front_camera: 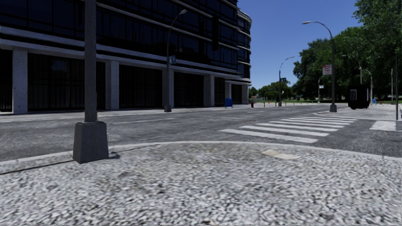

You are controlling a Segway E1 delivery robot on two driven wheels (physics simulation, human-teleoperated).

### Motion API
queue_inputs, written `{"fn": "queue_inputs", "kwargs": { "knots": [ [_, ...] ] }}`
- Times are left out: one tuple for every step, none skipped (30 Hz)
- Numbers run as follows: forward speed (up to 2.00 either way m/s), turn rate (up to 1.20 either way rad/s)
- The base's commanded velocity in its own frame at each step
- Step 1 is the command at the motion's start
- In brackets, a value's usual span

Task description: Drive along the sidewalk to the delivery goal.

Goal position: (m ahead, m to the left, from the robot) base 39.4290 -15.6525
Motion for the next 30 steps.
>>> {"fn": "queue_inputs", "kwargs": {
  "knots": [
    [2.0, -0.39],
    [2.0, -0.39],
    [2.0, -0.39],
    [2.0, -0.39],
    [2.0, -0.39],
    [2.0, -0.39],
    [2.0, -0.39],
    [2.0, -0.39],
    [2.0, -0.39],
    [2.0, -0.39],
    [2.0, -0.39],
    [2.0, -0.39],
    [2.0, -0.39],
    [2.0, -0.39],
    [2.0, -0.39],
    [2.0, -0.39],
    [2.0, -0.39],
    [2.0, -0.39],
    [2.0, -0.39],
    [2.0, -0.39],
    [2.0, -0.4],
    [2.0, -0.4],
    [2.0, -0.4],
    [2.0, -0.4],
    [2.0, -0.4],
    [2.0, -0.42],
    [2.0, -0.44],
    [2.0, -0.44],
    [2.0, -0.45],
    [2.0, -0.45]
  ]
}}
